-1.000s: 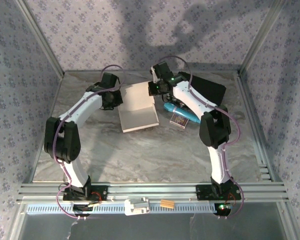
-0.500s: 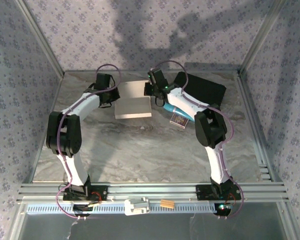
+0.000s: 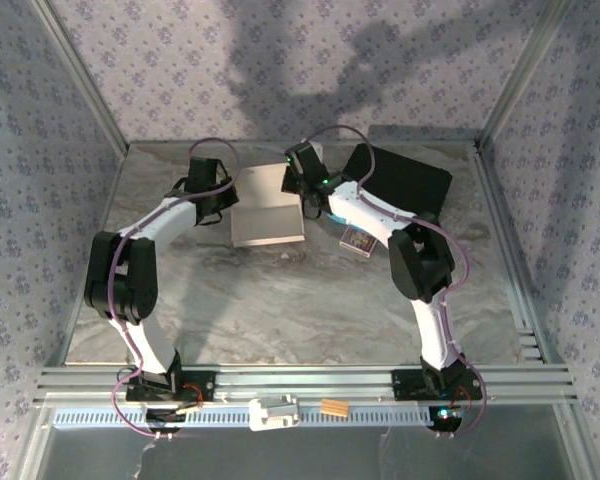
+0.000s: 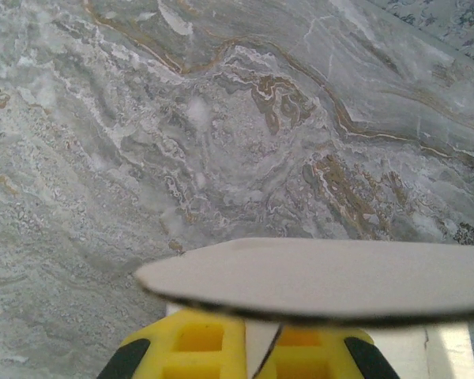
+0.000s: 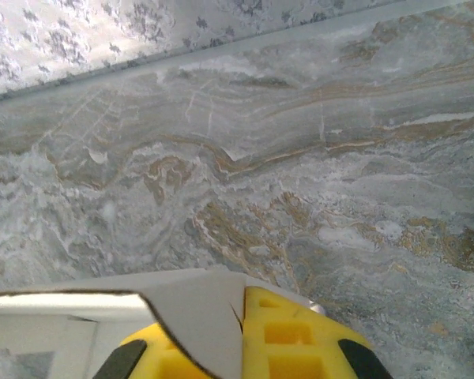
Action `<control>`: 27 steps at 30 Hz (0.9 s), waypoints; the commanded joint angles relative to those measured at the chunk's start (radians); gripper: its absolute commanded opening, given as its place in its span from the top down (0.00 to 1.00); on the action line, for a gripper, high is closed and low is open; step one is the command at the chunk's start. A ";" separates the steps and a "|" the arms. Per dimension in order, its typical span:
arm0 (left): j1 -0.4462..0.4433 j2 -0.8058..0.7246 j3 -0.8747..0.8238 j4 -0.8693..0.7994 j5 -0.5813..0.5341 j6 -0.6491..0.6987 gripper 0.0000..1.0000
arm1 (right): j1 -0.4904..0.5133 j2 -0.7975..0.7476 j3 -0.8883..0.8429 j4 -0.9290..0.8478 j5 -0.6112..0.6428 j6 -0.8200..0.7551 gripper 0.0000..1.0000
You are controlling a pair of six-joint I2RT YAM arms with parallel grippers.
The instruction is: Fold the paper box
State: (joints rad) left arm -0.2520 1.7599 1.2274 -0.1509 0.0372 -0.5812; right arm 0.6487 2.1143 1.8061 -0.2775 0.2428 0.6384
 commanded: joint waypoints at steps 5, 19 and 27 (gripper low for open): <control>-0.046 0.080 0.223 -0.128 0.114 -0.082 1.00 | 0.077 0.094 0.164 -0.135 -0.008 0.187 1.00; -0.061 -0.004 -0.068 0.156 0.187 -0.058 1.00 | 0.093 0.008 -0.139 0.108 -0.021 0.218 1.00; -0.079 -0.051 -0.141 0.121 0.164 -0.038 1.00 | 0.111 -0.049 -0.199 0.031 0.013 0.215 1.00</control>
State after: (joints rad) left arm -0.2691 1.7355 1.1042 -0.0319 0.0582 -0.6315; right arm 0.6971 2.0800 1.6306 -0.1753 0.3603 0.8272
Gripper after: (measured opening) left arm 0.060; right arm 0.060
